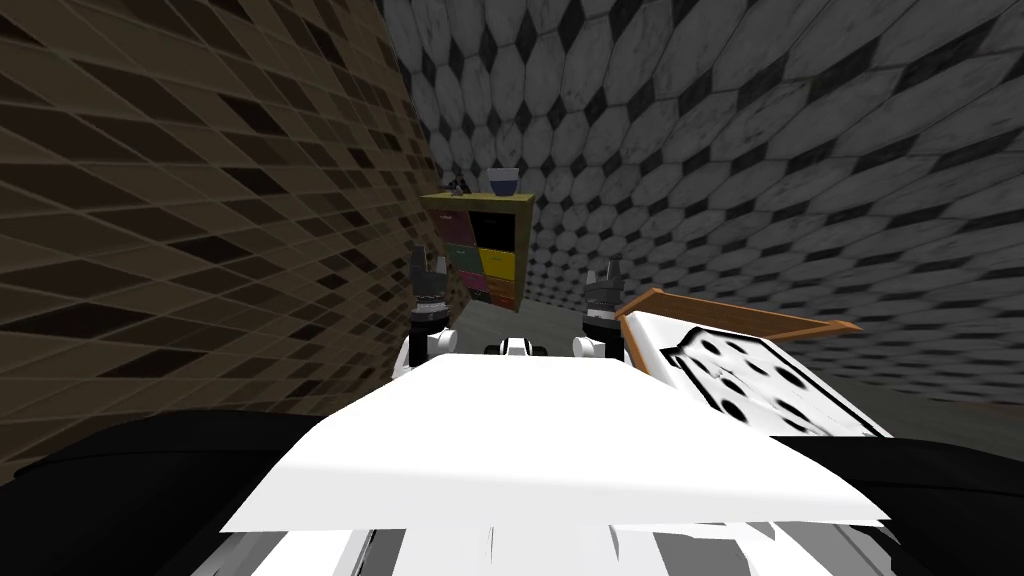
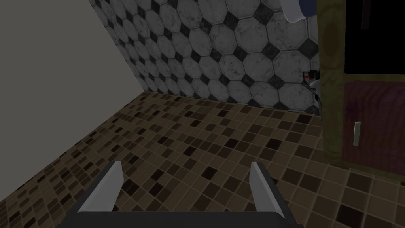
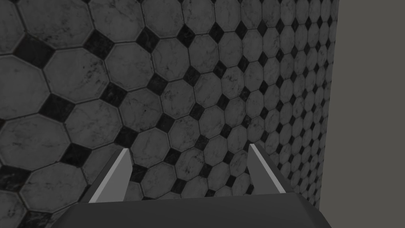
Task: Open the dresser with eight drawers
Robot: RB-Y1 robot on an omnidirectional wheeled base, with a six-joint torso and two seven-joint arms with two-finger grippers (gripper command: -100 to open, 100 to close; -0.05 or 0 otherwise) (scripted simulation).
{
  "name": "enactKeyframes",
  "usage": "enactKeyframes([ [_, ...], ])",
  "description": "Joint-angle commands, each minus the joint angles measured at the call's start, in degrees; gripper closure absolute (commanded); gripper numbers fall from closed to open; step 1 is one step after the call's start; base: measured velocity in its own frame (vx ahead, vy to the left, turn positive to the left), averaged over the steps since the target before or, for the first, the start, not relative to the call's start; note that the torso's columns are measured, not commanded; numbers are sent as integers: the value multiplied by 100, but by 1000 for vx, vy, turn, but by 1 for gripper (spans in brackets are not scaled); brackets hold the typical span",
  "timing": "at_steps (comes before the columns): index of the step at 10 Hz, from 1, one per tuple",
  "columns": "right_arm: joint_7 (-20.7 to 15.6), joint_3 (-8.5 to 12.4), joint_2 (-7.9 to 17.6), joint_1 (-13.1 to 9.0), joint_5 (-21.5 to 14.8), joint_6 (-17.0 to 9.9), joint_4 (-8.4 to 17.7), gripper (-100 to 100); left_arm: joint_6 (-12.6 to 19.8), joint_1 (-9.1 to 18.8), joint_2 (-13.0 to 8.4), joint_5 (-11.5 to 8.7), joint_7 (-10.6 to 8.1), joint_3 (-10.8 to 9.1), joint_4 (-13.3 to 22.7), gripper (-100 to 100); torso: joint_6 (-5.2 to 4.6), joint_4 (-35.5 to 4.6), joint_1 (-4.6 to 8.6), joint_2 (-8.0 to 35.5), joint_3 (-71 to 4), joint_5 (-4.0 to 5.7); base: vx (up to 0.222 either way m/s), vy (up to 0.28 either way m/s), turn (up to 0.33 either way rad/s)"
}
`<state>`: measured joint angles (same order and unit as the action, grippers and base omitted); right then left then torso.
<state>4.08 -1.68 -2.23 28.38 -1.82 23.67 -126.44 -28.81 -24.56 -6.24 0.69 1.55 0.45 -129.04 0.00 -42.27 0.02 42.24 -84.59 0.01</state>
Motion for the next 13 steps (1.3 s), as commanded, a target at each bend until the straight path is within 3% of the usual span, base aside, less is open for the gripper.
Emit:
enactKeyframes([
  [1,0,0,0,0,0,0,0,0,391,62,-84,26,-27,16,-97,-100,0,-1,-1,3,1,0,98,-7,-42],
  [13,0,0,0,0,0,0,0,0,2091,421,-341,128,-150,52,-403,-100,0,-2,-1,7,4,0,84,-10,-40],
])
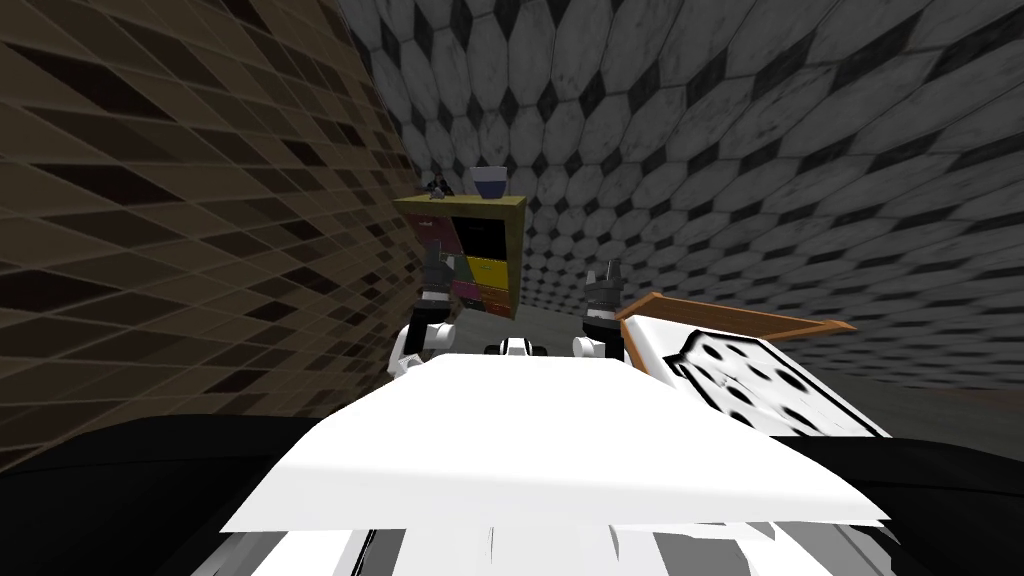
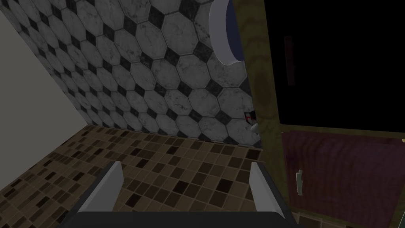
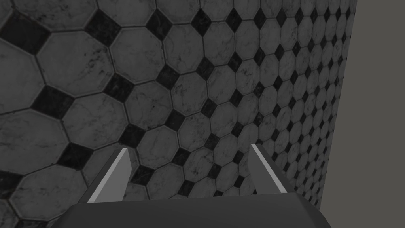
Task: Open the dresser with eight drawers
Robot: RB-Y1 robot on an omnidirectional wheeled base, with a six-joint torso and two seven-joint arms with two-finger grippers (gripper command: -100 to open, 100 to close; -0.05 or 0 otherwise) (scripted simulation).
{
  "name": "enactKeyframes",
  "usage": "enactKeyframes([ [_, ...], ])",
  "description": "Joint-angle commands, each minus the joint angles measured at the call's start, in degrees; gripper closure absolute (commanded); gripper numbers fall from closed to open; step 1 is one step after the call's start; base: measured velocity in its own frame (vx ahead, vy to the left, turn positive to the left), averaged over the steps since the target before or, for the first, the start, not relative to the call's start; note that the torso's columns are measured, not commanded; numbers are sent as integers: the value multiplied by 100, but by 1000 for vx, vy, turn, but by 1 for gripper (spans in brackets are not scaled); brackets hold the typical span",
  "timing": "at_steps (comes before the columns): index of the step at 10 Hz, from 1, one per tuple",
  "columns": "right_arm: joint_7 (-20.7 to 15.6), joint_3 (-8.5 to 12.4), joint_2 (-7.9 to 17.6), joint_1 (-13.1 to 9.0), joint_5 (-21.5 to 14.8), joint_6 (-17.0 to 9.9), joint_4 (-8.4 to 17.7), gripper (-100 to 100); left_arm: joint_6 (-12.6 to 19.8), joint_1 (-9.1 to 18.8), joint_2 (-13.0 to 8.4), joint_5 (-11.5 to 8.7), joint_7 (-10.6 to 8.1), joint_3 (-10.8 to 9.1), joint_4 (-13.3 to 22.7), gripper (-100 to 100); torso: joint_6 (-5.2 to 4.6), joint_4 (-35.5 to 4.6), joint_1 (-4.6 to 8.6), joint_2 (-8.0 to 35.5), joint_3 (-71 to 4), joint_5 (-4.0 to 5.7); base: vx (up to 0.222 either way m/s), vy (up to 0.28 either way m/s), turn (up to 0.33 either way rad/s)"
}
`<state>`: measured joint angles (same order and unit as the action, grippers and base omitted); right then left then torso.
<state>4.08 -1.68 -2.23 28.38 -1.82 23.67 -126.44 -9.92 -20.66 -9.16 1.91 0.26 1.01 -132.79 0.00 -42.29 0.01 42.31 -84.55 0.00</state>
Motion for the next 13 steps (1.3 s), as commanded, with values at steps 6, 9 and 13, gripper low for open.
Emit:
enactKeyframes([
  [6,0,0,0,0,0,0,0,0,943,188,-265,51,-76,12,-162,-100,0,1,-2,-3,-2,0,72,-5,-34],
  [9,0,0,0,0,0,0,0,0,1366,278,-404,77,-107,21,-237,-100,0,1,-1,-4,-3,0,81,-6,-41],
  [13,0,0,0,0,0,0,0,0,2002,416,-577,115,-153,35,-335,-100,0,1,-1,-1,-1,0,96,-4,-43],
])
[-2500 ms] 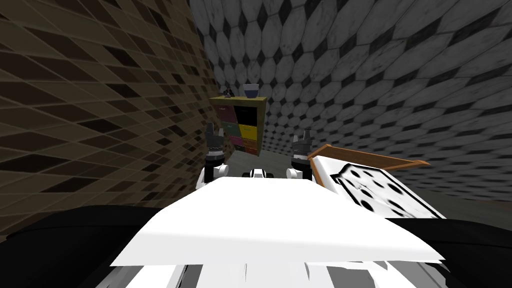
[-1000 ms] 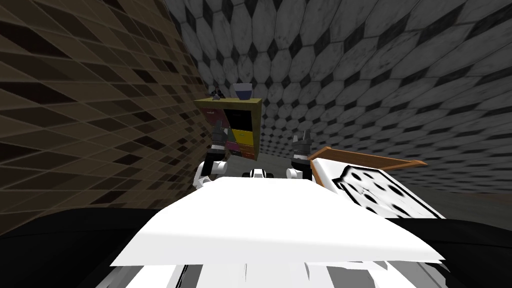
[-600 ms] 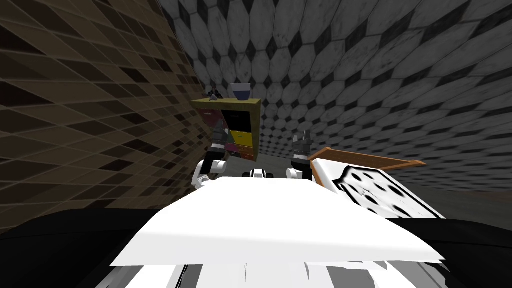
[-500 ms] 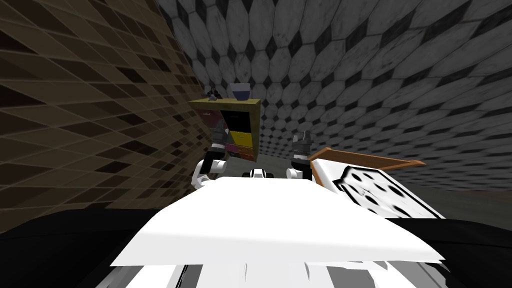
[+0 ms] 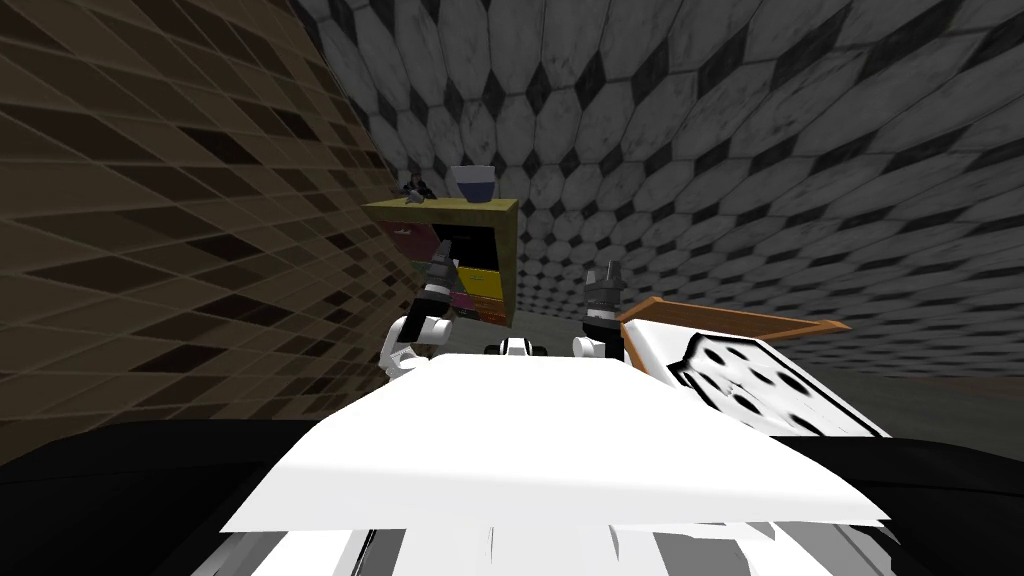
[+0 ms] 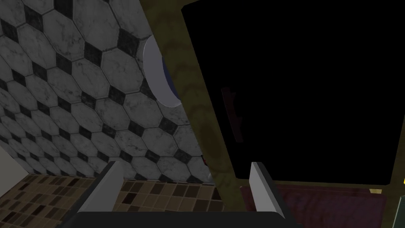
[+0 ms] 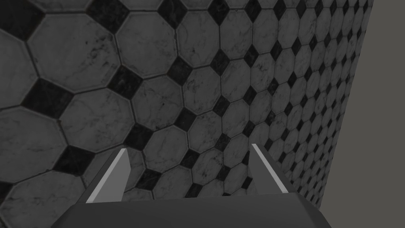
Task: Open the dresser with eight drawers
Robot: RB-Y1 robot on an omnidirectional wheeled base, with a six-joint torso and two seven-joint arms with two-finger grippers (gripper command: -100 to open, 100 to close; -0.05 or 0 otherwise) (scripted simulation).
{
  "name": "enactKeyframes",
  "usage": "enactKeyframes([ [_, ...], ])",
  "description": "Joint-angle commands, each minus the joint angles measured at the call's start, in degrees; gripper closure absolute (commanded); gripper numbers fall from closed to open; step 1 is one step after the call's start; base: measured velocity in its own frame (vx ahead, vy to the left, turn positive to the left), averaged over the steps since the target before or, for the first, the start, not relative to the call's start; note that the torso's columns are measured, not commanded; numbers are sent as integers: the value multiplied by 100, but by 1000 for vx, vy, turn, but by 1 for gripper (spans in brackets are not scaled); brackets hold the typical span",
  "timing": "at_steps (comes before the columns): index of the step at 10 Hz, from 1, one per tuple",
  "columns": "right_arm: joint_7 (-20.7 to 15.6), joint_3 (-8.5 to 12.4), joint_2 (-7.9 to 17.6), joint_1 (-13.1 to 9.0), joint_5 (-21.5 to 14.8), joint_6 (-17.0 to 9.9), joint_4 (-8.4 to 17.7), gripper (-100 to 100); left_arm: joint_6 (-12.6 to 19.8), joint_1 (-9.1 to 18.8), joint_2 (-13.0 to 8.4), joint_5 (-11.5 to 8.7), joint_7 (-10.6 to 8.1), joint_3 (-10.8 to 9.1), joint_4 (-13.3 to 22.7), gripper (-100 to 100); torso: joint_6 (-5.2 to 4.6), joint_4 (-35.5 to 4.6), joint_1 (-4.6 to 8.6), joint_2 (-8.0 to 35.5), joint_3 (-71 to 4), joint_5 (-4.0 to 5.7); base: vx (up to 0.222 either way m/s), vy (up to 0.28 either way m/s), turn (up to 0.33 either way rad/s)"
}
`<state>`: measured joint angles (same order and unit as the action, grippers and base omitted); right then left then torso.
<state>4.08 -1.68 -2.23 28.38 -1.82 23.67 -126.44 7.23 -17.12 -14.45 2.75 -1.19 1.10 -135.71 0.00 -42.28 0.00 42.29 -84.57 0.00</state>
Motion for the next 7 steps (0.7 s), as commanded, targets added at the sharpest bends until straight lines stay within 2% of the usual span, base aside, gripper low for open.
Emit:
enactKeyframes([
  [1,0,0,0,0,0,0,0,0,460,98,-89,41,-20,29,-66,-100,0,1,-1,-4,-2,0,106,-12,-47],
  [7,0,0,0,0,0,0,0,0,1307,284,-317,91,-81,46,-172,-100,0,0,-1,0,0,-1,86,-2,-40],
])
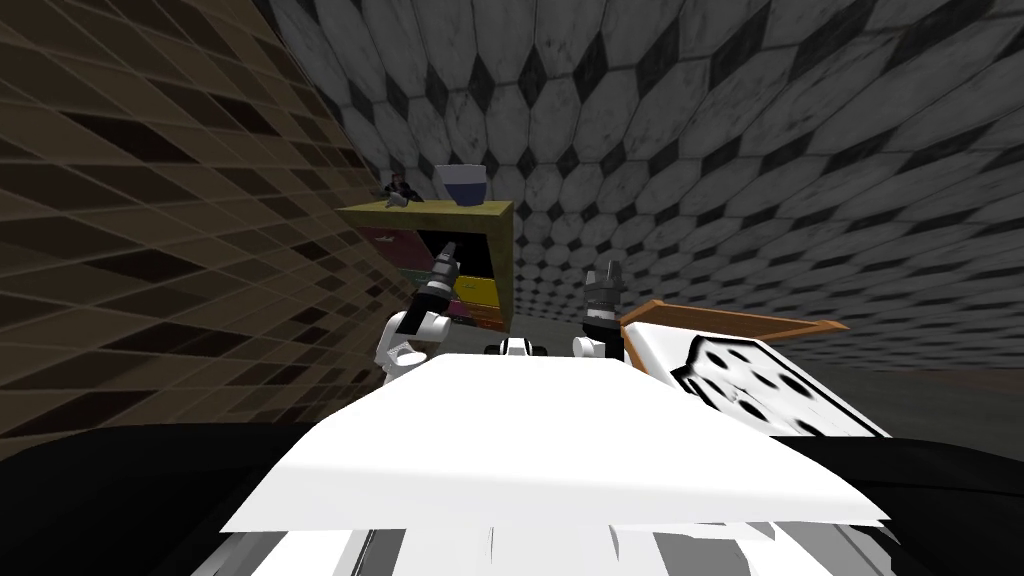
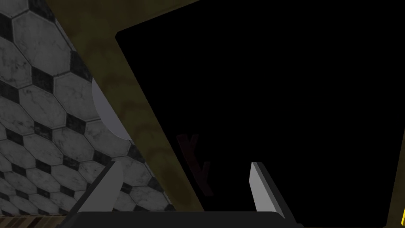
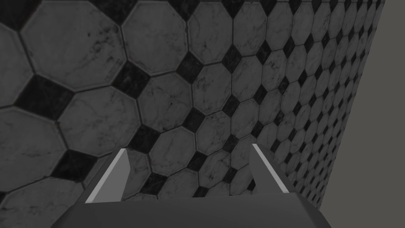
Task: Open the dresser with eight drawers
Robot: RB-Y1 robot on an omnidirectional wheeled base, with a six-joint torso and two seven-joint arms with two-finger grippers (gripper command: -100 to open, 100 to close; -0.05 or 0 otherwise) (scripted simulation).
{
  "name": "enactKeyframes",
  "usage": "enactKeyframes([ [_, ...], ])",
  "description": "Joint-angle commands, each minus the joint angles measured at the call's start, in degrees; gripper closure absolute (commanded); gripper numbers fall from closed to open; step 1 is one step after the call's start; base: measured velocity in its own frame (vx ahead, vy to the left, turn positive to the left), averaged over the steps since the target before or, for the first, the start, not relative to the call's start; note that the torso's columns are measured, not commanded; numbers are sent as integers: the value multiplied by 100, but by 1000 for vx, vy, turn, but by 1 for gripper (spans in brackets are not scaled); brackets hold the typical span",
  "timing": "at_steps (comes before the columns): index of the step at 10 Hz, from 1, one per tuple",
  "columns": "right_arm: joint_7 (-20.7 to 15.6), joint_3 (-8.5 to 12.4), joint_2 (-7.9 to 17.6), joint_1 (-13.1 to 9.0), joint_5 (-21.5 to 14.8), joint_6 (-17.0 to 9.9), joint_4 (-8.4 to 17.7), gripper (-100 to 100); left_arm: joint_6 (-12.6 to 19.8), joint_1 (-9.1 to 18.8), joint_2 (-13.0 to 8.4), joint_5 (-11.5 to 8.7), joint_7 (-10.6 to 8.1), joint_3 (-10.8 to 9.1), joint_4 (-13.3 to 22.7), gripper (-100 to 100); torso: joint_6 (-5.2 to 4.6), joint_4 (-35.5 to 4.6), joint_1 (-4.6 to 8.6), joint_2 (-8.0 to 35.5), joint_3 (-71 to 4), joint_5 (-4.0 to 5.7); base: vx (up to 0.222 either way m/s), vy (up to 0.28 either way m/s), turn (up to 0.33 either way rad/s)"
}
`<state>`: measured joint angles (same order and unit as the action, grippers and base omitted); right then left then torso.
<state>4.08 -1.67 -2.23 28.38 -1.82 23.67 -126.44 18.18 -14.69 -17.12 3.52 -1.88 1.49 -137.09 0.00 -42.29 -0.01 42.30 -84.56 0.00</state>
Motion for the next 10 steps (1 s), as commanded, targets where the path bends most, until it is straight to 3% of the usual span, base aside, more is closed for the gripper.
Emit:
enactKeyframes([
  [1,0,0,0,0,0,0,0,0,295,60,-75,19,-19,9,-44,-100,0,-1,-2,4,2,0,56,4,-26],
  [2,0,0,0,0,0,0,0,0,227,43,-56,17,-13,10,-41,-100,0,-2,1,7,4,0,25,0,-4],
  [6,0,0,0,-2,0,0,0,0,607,536,51,109,-47,-449,250,-100,2,-3,-3,10,7,-1,-40,14,-221],
  [7,0,0,0,-2,0,0,0,0,555,466,-2,65,-56,-411,211,-100,1,-1,-4,2,2,-1,-25,11,-34],
  [8,0,0,0,-1,0,0,0,0,487,372,14,78,-36,-296,152,100,3,2,1,-9,-5,0,18,-2,259],
  [10,0,1,0,1,0,0,0,0,289,99,-47,28,-18,-41,-11,100,1,6,10,-19,-12,3,46,-25,269],
])
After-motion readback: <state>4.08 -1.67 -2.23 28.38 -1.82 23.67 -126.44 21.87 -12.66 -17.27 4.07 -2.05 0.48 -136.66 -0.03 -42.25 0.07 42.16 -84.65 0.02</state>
